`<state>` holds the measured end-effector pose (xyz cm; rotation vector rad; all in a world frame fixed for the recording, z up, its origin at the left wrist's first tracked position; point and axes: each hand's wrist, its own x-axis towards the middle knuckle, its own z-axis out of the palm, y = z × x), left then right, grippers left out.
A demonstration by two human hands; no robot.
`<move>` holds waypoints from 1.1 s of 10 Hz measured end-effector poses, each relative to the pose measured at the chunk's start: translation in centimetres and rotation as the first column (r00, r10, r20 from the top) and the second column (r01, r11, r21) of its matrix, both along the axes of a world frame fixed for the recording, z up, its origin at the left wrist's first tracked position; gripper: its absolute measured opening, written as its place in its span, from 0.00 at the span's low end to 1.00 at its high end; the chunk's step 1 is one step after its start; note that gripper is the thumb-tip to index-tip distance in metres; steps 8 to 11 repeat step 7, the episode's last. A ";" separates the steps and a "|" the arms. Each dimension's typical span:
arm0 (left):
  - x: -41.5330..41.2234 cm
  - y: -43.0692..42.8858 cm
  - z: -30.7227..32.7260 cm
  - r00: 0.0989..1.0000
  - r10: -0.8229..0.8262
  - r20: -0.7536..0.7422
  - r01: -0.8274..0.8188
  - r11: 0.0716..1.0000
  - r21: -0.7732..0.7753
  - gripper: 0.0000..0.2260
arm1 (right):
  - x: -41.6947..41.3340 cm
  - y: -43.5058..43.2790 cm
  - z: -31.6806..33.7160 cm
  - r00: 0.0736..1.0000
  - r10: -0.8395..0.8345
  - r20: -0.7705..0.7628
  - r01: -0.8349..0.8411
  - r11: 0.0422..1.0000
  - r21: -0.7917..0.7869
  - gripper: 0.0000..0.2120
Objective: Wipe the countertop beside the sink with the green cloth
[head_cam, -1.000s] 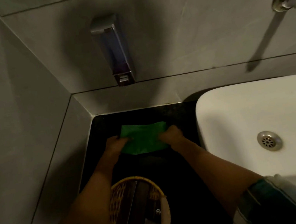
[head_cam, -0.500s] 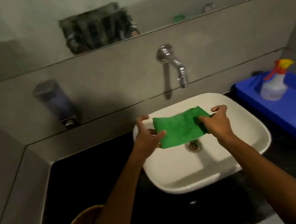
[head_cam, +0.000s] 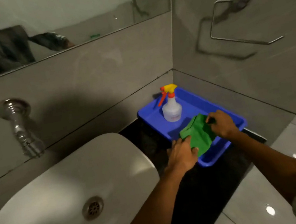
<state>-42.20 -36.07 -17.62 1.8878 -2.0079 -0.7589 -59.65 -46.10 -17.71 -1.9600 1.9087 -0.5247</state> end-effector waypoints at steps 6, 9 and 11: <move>9.4 -0.5 3.9 0.839 0.263 0.477 0.016 0.863 -0.504 0.22 | 6.2 -3.0 2.4 0.681 0.407 -0.608 -0.465 0.883 0.070 0.24; 18.7 1.6 16.3 0.705 0.480 0.523 0.103 0.659 -0.745 0.21 | 16.0 -2.6 15.6 0.779 0.402 -0.482 -0.589 0.733 -0.341 0.27; 18.7 1.6 16.3 0.705 0.480 0.523 0.103 0.659 -0.745 0.21 | 16.0 -2.6 15.6 0.779 0.402 -0.482 -0.589 0.733 -0.341 0.27</move>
